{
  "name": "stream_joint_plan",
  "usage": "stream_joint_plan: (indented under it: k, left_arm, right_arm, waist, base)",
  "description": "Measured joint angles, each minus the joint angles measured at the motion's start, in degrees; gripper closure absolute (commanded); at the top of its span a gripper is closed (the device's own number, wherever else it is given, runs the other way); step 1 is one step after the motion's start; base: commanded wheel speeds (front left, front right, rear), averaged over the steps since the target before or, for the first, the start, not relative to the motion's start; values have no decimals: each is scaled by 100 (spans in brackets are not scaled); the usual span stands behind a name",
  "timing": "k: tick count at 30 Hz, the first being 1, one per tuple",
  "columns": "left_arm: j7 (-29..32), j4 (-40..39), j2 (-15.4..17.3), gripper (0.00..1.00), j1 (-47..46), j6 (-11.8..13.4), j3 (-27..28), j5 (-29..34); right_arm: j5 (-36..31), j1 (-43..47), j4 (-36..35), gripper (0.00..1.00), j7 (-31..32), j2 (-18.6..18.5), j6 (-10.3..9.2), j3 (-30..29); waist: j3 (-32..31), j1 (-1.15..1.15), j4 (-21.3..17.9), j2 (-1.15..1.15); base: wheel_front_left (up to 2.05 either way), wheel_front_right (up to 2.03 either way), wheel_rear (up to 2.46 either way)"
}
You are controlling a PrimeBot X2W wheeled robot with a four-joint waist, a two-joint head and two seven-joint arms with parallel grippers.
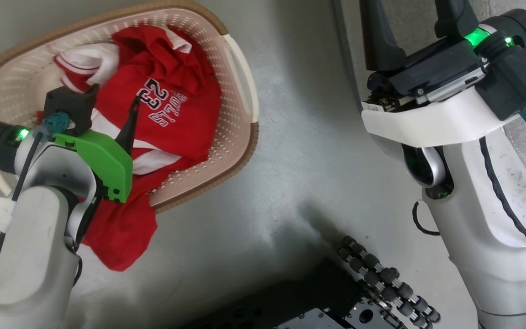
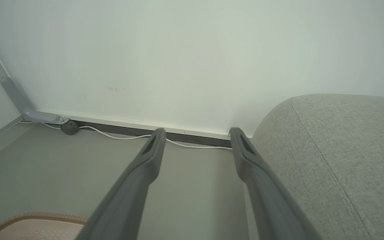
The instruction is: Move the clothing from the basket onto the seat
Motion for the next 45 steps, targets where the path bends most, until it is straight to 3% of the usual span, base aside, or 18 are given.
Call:
stream_joint_plan:
  k: [21,45]
  left_arm:
    - [813,174,222,0,-151,8,480,-569]
    - [1172,324,146,0,-388,2,272,-1010]
  right_arm:
    - [31,-145,112,0,-5,160,199,-33]
    - [76,-146,234,0,-5,178,301,-158]
  waist:
    - [636,0,-456,0]
    - [877,-1,-448,0]
  base:
    - [0,0,0]
    - [0,0,0]
